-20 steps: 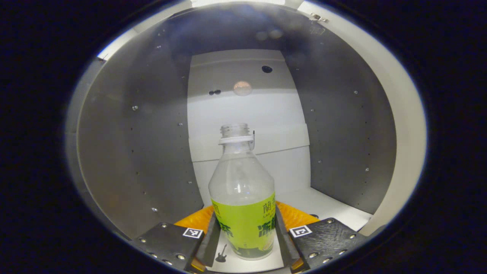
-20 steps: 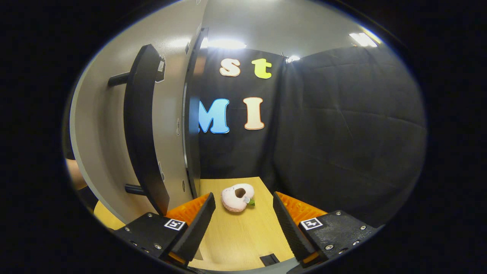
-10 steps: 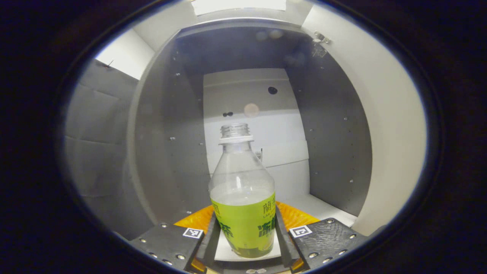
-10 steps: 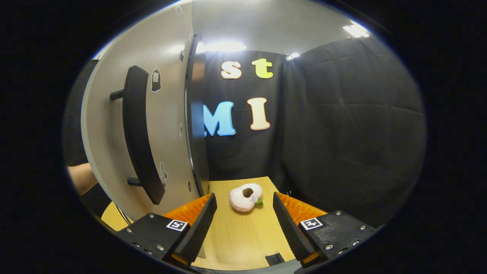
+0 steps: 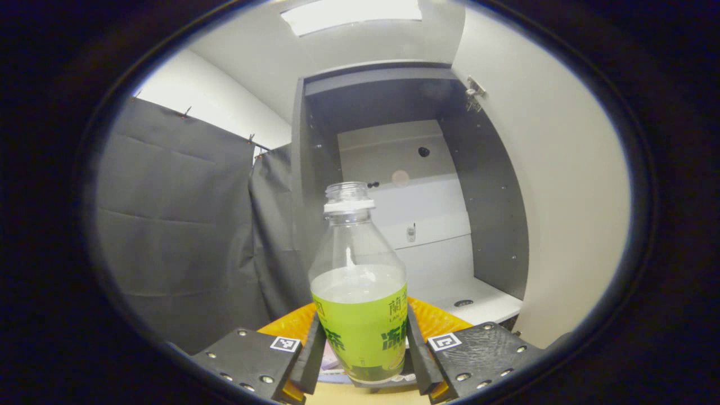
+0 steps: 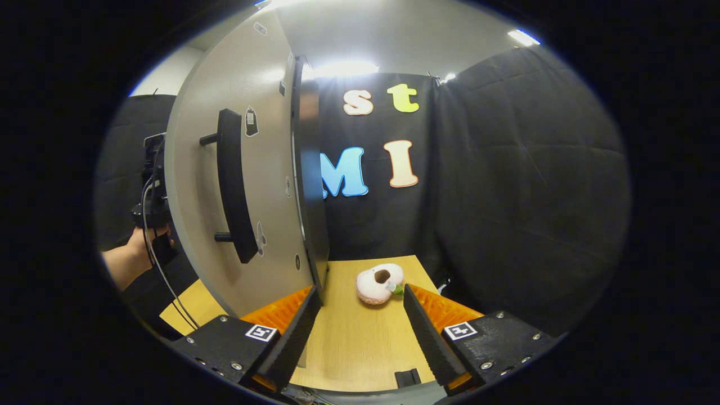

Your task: Open the cabinet door with the right hand, grasp the bottle in the cabinet with the left hand and place it on the coaster, then close the cabinet door with the right hand.

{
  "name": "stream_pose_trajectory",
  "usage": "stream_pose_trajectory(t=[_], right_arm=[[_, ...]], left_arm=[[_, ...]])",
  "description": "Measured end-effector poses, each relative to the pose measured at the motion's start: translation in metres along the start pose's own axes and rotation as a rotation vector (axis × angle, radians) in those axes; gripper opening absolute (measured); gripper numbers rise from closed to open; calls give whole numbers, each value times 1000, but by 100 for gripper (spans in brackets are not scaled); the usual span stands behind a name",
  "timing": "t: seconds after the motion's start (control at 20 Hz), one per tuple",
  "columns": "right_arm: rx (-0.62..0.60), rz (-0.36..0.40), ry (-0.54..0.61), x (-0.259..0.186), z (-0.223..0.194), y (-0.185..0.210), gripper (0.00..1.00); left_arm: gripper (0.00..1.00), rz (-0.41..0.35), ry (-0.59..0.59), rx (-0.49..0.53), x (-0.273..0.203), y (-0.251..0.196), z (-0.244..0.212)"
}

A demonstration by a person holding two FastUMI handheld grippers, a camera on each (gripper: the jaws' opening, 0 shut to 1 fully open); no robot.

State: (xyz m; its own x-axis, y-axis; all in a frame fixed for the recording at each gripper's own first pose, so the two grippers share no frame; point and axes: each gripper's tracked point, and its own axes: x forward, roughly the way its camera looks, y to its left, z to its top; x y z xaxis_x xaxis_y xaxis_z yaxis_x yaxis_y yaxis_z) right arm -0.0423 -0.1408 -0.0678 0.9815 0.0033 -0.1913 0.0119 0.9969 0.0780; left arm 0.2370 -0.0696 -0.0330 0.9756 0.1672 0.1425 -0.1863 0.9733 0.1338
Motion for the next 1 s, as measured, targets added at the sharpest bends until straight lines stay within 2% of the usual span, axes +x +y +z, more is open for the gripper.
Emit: stream_pose_trajectory(t=[0.05,0.2,0.3,0.5,0.55,0.65,0.7,0.85,1.0], right_arm=[[0,-2,0,-2,-1,-3,92],[10,0,-9,-5,0,-6,92],[22,0,-5,-3,-2,-6,92],[94,1,44,1,-14,0,92],[112,-6,51,3,-15,1,92],[104,-19,61,13,-20,3,91],[69,-51,72,18,-26,-2,91],[-9,-128,121,36,-51,-21,94],[-16,-189,187,48,-78,-38,94]], left_arm=[[72,2,-21,11,2,2,-2],[61,0,-59,52,2,1,-2],[62,-13,-70,81,3,2,-5],[72,-17,-78,116,-5,6,-7],[67,-14,-88,112,-2,5,-10],[67,-9,-96,103,-5,5,-10],[61,-2,-88,104,-6,6,-13],[61,25,-44,100,-9,12,-23],[67,25,18,89,-6,17,-34]])
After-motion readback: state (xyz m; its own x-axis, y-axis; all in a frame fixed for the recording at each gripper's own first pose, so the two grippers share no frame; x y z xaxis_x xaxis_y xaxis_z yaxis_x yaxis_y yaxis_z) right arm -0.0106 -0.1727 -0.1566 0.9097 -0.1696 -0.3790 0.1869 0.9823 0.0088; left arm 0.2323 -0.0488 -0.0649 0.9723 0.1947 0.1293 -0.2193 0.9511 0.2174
